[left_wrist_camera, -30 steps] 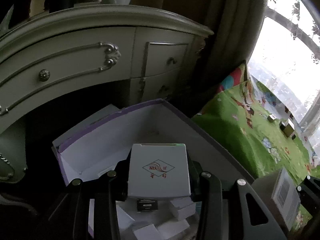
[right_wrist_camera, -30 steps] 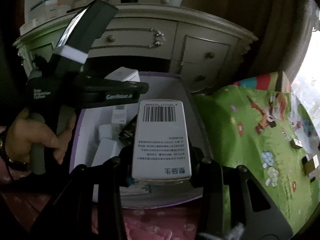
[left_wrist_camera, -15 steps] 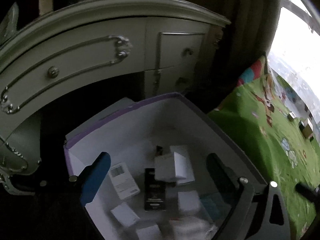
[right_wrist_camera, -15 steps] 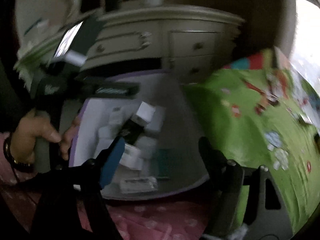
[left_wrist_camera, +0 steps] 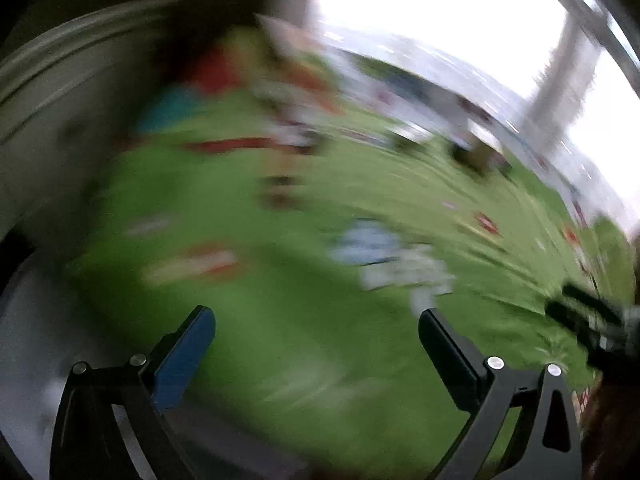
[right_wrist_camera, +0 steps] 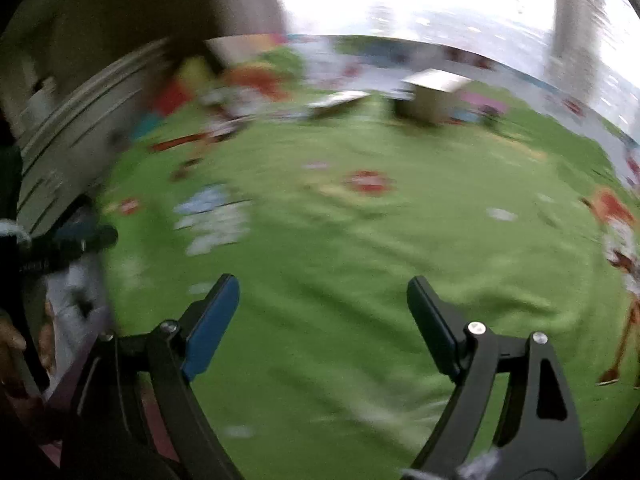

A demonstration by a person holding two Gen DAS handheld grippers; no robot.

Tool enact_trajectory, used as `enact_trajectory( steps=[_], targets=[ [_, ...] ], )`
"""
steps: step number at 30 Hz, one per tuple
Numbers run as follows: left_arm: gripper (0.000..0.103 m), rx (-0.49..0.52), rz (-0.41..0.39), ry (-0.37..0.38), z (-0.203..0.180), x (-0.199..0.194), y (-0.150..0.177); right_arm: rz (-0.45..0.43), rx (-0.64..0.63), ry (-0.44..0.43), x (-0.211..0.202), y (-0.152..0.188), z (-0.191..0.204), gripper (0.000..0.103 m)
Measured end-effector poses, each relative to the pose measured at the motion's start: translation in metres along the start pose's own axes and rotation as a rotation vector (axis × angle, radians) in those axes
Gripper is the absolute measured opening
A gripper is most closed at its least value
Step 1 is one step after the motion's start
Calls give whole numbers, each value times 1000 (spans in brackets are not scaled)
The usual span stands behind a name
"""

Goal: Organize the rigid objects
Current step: 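Move both open tools back over the bed, then grasp the black binder clip with the right tool while the left tool grasps the blue box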

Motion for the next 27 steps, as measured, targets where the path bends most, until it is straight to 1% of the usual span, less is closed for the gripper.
enact_trajectory(
  steps=[2, 5, 7, 8, 9, 10, 11, 12, 15, 18, 19, 22, 24, 25, 27],
  targets=[
    [103, 59, 31, 3, -31, 25, -22, 9, 47, 46, 4, -11, -33, 88],
    [103, 97, 41, 20, -66, 48, -54, 14, 110, 77, 10, -36, -74, 88],
    [103, 130, 41, -5, -79, 59, -69, -1, 150, 72, 15, -53, -96, 88],
    [103, 146, 46, -32, -83, 65, -77, -5, 178, 87, 18, -61, -108, 88],
    [103, 151, 49, -39, -84, 70, -81, -3, 205, 104, 23, -69, -119, 88],
    [103, 151, 50, -41, -82, 74, -82, 4, 228, 118, 30, -79, -130, 88],
    [103, 157, 28, -63, -81, 75, -82, 9, 238, 127, 38, -89, -136, 88],
    [103, 172, 22, -91, -81, 77, -80, 13, 240, 137, 45, -97, -143, 88],
    [103, 171, 16, -92, -80, 76, -78, 39, 225, 161, 72, -128, -158, 88],
    [103, 164, 14, -92, -79, 77, -80, 55, 226, 176, 92, -151, -168, 88],
    [103, 161, 13, -91, -80, 79, -83, 57, 233, 196, 98, -160, -172, 88],
    [103, 140, 5, -70, -77, 78, -85, 68, 235, 217, 114, -187, -177, 88],
    [103, 140, 5, -72, -77, 77, -85, 84, 215, 248, 124, -202, -180, 92],
    [103, 141, 6, -78, -78, 78, -85, 87, 215, 237, 127, -207, -181, 96],
    [103, 149, 12, -97, -80, 79, -85, 71, 199, 235, 131, -212, -184, 96]
  ],
)
Point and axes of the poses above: each gripper's, at about its wrist camera, not at the fingertips, and x roughly the way its jaws point, z to its left, y to its underside, the point moved 6 cm from there along x, roughly the way its jaws point, and after that the axes turned 14 degrees about z, right-handed, at the moved point
